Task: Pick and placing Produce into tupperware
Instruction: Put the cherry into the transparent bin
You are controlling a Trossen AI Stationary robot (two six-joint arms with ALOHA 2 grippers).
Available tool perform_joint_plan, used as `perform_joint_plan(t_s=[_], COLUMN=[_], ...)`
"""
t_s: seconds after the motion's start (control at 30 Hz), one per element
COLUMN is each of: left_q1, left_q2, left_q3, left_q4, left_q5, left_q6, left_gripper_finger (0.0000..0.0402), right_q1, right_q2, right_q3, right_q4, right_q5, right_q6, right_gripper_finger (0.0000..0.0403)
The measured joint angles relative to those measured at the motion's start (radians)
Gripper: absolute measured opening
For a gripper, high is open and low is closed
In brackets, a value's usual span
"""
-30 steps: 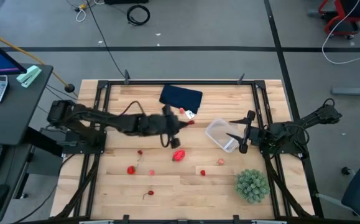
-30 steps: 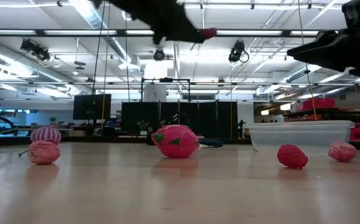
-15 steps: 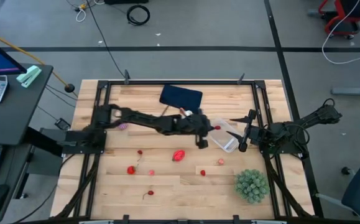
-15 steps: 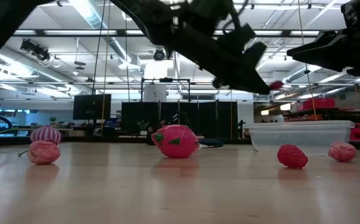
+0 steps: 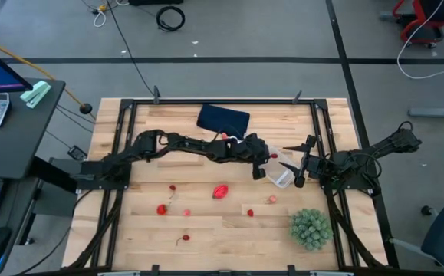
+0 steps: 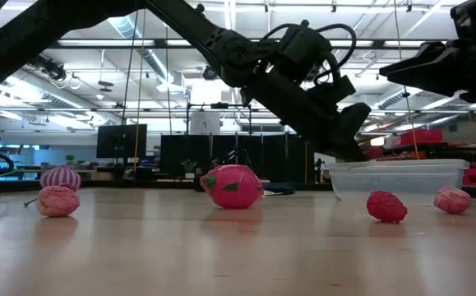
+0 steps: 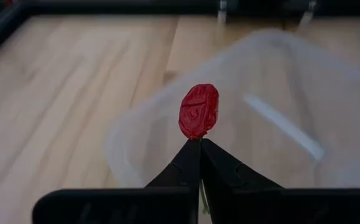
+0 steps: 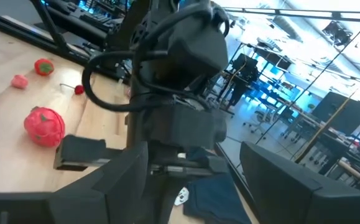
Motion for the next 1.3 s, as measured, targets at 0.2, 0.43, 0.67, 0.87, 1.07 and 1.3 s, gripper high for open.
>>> perform_joint_plan(t_s=[0.2, 0.43, 0.67, 0.87, 1.07, 1.3], left_q1=[0.001, -0.004, -0.003, -0.004, 0.011, 0.05], left_q2=[0.0, 0.0, -0.001, -0.135, -0.379, -0.697], left_q3=[0.0, 0.0, 0.0, -0.001, 0.0, 0.001], left_q4=[-0.027, -0.05, -0.042, -0.138, -0.406, -0.759], left_q5=[0.0, 0.0, 0.0, 0.0, -0.001, -0.006], left_q6=[0.005, 0.008, 0.008, 0.031, 0.087, 0.087], left_gripper_finger=[0.0013, 0.004, 0.0098, 0.0118, 0.0105, 0.0085], right_q1=[0.0, 0.0, 0.0, 0.0, 0.0, 0.0], right_q2=[0.001, 0.001, 0.001, 0.001, 0.009, 0.054], right_q3=[0.0, 0.0, 0.0, 0.0, 0.0, 0.0], right_q4=[-0.003, -0.003, -0.018, -0.018, -0.025, -0.002], right_q5=[-0.006, -0.033, -0.052, -0.059, -0.059, -0.044], right_q6=[0.004, 0.106, 0.178, 0.174, 0.201, 0.32], right_gripper_finger=[0.0266, 0.0266, 0.0266, 0.0267, 0.0268, 0.0262])
